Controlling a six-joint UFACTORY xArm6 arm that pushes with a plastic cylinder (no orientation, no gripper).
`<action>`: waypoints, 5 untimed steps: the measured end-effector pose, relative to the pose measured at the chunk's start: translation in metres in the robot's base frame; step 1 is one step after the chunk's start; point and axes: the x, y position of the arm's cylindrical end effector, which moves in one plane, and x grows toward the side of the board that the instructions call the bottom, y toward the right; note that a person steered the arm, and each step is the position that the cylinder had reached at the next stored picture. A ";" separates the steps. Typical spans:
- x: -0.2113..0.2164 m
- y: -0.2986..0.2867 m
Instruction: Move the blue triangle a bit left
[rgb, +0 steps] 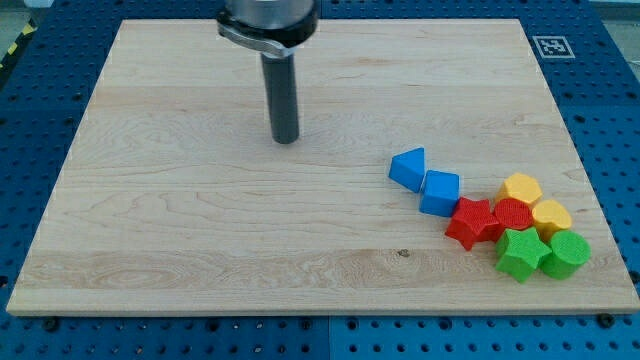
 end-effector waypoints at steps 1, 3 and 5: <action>0.020 0.036; 0.040 0.073; 0.044 0.117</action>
